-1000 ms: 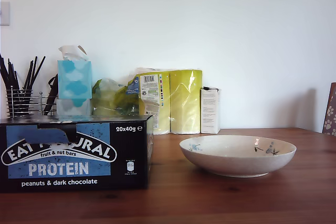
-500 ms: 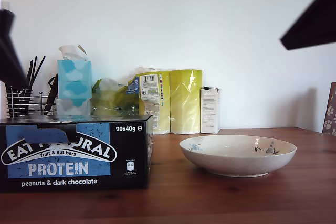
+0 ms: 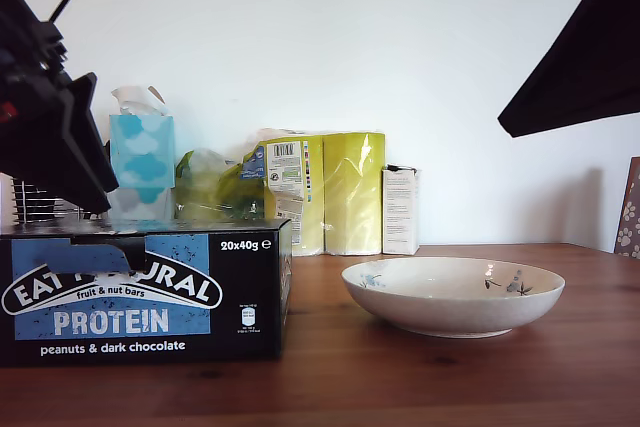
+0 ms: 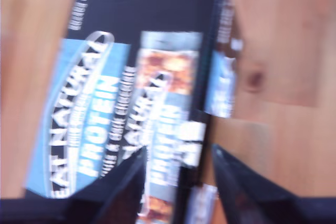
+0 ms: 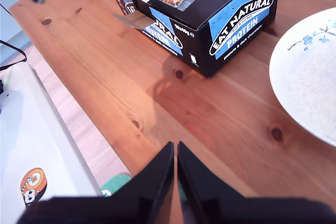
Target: Open the carton box of snackbars
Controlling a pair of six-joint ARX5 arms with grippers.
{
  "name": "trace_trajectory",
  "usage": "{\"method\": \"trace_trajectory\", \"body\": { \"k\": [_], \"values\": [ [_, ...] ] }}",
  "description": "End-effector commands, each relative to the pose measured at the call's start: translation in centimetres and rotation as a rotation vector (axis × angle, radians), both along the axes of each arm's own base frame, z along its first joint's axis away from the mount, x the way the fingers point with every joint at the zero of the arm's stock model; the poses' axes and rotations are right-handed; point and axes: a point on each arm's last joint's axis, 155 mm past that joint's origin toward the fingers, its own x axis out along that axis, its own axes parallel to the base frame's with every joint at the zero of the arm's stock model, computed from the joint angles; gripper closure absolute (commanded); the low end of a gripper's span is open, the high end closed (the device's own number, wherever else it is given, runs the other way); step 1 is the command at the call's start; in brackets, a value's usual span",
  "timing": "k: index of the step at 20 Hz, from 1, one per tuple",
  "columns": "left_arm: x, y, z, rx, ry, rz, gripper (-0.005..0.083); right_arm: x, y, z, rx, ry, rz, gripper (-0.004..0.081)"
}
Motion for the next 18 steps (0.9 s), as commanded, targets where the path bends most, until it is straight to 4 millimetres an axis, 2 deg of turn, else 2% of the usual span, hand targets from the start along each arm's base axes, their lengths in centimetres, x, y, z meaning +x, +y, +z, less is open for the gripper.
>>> {"method": "trace_trajectory", "body": {
  "k": [1, 4, 7, 11, 13, 16, 18],
  "values": [
    [0.3, 0.0, -0.5, 0.011, 0.009, -0.004, 0.0321, 0.1, 0.3, 0.3, 0.007, -0.02, 0.011, 0.0783],
    [0.0, -0.3, -1.1, 0.021, 0.029, -0.014, 0.0322, 0.6, 0.5, 1.0, 0.023, -0.051, 0.005, 0.0783],
    [-0.2, -0.7, -1.1, 0.029, 0.021, -0.042, 0.0329, 0.9, 0.3, 0.9, 0.014, -0.06, -0.013, 0.0783],
    [0.0, -0.5, -2.2, 0.059, 0.035, -0.047, 0.0332, 1.0, 0.3, 1.0, 0.016, -0.064, -0.014, 0.0783],
    [0.5, -0.3, -2.5, 0.082, 0.024, -0.037, 0.0386, 1.0, 0.3, 1.0, 0.016, -0.064, -0.014, 0.0783],
    [0.2, -0.8, -2.8, 0.097, 0.025, -0.066, 0.0471, 1.0, 0.3, 1.0, 0.016, -0.063, -0.013, 0.0783],
    [-0.1, -1.1, -2.8, 0.097, 0.025, -0.079, 0.0559, 1.0, 0.3, 1.0, 0.016, -0.063, -0.013, 0.0783]
  ]
}}
